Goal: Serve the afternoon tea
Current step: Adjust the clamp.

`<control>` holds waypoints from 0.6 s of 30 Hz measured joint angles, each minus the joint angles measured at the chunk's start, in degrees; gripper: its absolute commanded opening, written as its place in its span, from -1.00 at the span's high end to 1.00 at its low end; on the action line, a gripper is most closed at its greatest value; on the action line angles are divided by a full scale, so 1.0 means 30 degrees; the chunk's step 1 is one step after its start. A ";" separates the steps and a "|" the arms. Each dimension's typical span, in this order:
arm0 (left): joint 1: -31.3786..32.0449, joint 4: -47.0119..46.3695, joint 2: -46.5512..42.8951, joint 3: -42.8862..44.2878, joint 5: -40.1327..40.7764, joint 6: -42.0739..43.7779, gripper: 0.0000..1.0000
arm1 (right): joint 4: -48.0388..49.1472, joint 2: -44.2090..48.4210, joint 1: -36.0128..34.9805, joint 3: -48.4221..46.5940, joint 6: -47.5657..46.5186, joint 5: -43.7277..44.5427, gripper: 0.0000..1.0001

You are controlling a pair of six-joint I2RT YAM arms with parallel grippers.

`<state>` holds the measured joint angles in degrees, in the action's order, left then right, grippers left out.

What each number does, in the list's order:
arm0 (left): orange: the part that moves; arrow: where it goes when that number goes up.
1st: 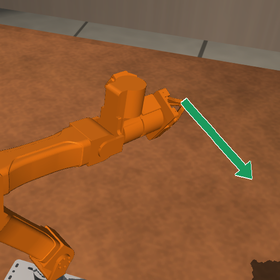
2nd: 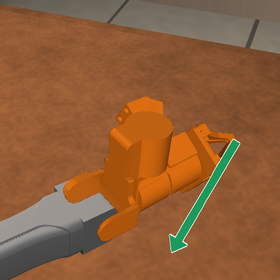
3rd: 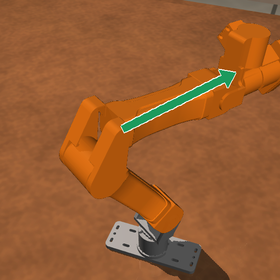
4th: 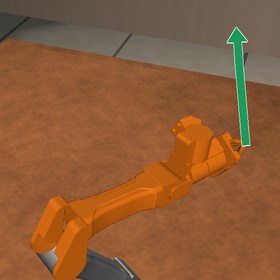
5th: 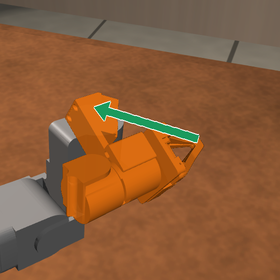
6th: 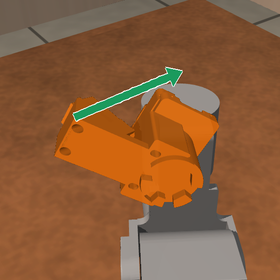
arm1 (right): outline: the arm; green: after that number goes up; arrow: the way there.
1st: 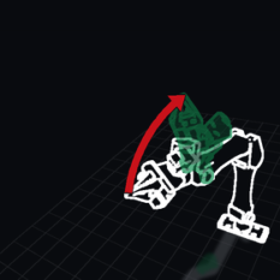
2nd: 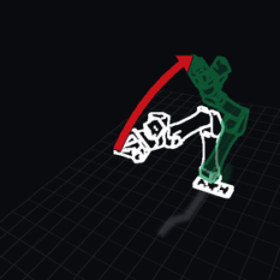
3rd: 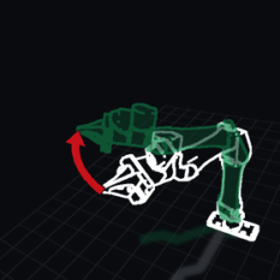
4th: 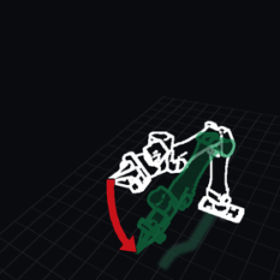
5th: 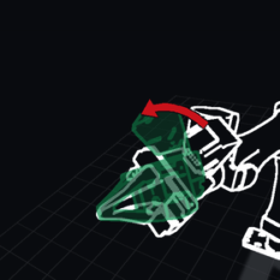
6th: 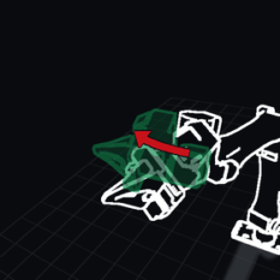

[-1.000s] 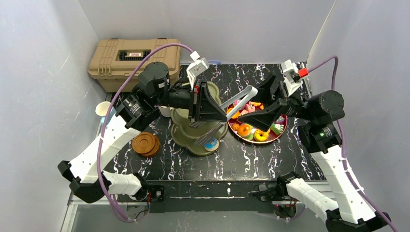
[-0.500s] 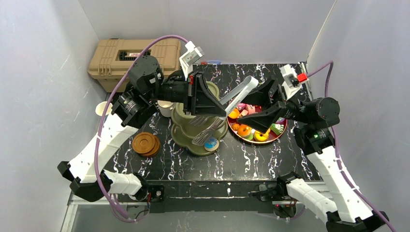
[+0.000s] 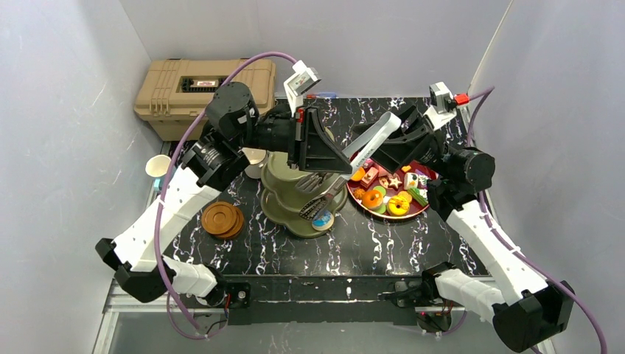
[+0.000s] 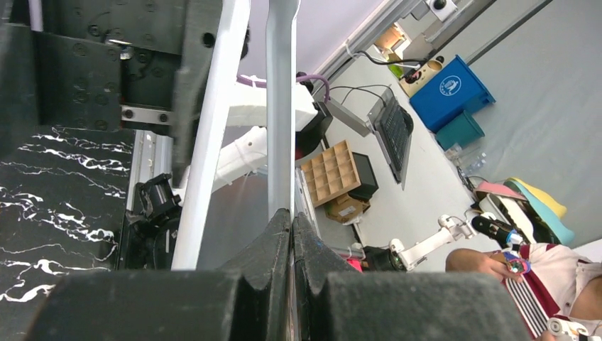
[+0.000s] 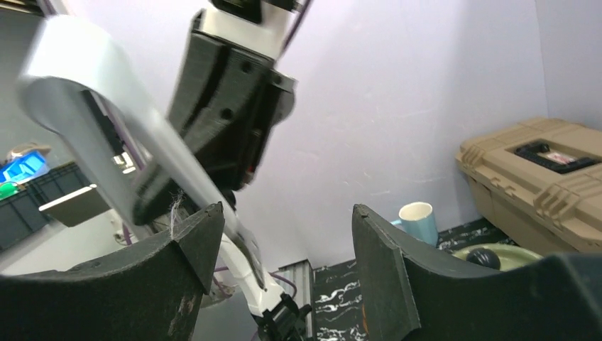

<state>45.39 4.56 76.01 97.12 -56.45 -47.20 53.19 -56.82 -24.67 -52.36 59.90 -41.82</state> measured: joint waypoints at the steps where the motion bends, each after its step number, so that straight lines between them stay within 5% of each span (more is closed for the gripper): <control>1: 0.0000 -0.0051 0.0138 0.0000 0.0000 -0.0080 1.00 | 0.0342 -0.0015 -0.0080 -0.0007 0.0153 0.0066 -0.49; 18: -0.0605 -0.0794 0.1486 0.0539 -0.0430 -0.0998 1.00 | -0.1588 0.0437 -0.0291 -0.0867 -0.1421 -0.1013 -0.59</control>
<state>43.57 2.17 80.47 98.74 -57.74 -50.19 48.42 -55.51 -25.54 -54.96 55.64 -44.86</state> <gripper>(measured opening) 0.010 0.776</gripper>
